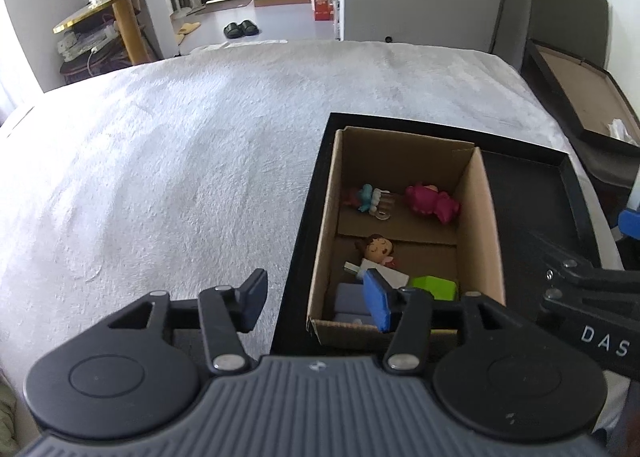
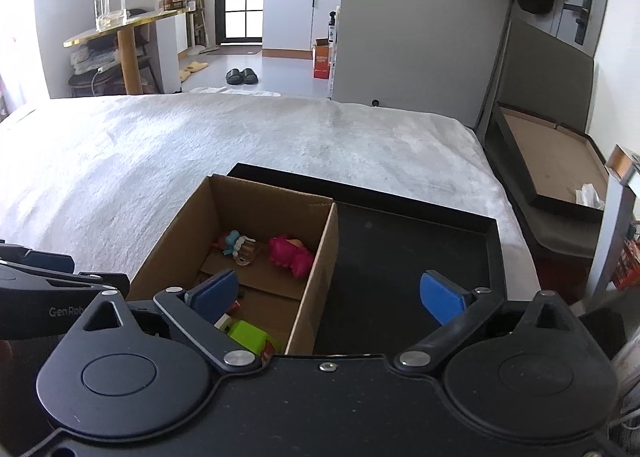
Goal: Organize rigid objects
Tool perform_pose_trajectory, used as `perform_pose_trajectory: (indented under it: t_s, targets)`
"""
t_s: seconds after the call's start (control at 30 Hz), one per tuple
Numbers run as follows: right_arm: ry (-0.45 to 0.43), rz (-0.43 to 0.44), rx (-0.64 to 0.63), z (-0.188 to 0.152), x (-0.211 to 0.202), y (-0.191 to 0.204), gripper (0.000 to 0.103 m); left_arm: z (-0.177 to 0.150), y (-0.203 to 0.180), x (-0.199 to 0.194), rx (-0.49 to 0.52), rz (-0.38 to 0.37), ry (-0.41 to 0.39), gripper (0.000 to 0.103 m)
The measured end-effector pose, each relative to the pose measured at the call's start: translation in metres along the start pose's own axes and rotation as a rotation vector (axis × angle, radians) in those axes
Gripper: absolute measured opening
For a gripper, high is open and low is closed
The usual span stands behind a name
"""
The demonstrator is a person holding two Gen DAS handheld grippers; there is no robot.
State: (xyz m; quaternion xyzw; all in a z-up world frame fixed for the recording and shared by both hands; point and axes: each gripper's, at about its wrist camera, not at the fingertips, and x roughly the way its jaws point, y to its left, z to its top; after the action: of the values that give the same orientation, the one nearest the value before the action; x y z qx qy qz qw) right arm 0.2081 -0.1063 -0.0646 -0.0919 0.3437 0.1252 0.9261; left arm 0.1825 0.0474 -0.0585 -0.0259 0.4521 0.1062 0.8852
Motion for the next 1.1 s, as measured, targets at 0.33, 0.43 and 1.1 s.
perform_pose_trajectory:
  t_s: [0.33,0.43,1.1]
  targets:
    - [-0.005,-0.015,0.056,-0.010,-0.019,-0.010,0.103,-0.012,-0.007,-0.027,0.047,-0.011,-0.048,0.080]
    - [0.001,-0.029,0.064,-0.014,-0.024,-0.011,0.103,-0.015,-0.007,-0.035,0.063,-0.022,-0.054,0.083]
    - [-0.041,-0.025,0.135,-0.008,-0.075,-0.022,0.103,-0.015,0.001,-0.089,0.052,-0.058,-0.088,0.097]
